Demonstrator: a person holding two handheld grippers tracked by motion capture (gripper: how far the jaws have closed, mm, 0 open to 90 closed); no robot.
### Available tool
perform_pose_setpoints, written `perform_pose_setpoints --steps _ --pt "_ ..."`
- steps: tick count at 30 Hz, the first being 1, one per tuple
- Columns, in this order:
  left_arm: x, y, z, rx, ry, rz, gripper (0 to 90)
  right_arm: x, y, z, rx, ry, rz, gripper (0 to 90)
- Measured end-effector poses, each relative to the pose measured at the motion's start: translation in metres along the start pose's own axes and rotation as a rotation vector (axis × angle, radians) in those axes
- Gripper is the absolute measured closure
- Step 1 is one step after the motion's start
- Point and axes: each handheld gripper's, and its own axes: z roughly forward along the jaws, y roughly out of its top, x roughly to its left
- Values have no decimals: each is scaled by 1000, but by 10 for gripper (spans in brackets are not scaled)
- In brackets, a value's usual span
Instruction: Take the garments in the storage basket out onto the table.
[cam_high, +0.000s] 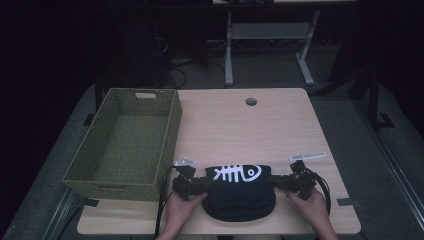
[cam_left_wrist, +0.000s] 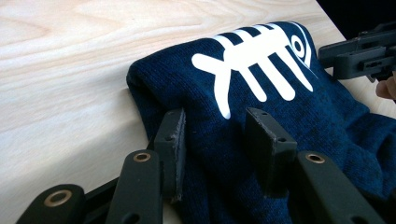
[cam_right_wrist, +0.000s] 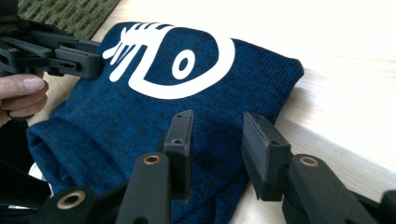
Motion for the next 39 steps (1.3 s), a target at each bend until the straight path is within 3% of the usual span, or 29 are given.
perform_pose_setpoints --steps 10,15,20,33,39 --pt "-10 14 25 -1 -17 2 593 -20 3 -13 -9 -45 30 631" --pt "-8 13 15 -22 -18 -18 538 -21 1 -23 -42 -48 33 613" --pt "-2 8 8 -26 -24 -49 493 -24 -3 -23 -47 -63 50 571" --pt "0 5 6 -27 -32 -69 421 -26 -9 -20 -44 -72 73 541" --pt "1 2 12 -3 -64 -83 404 -26 -12 -20 -47 -63 80 529"
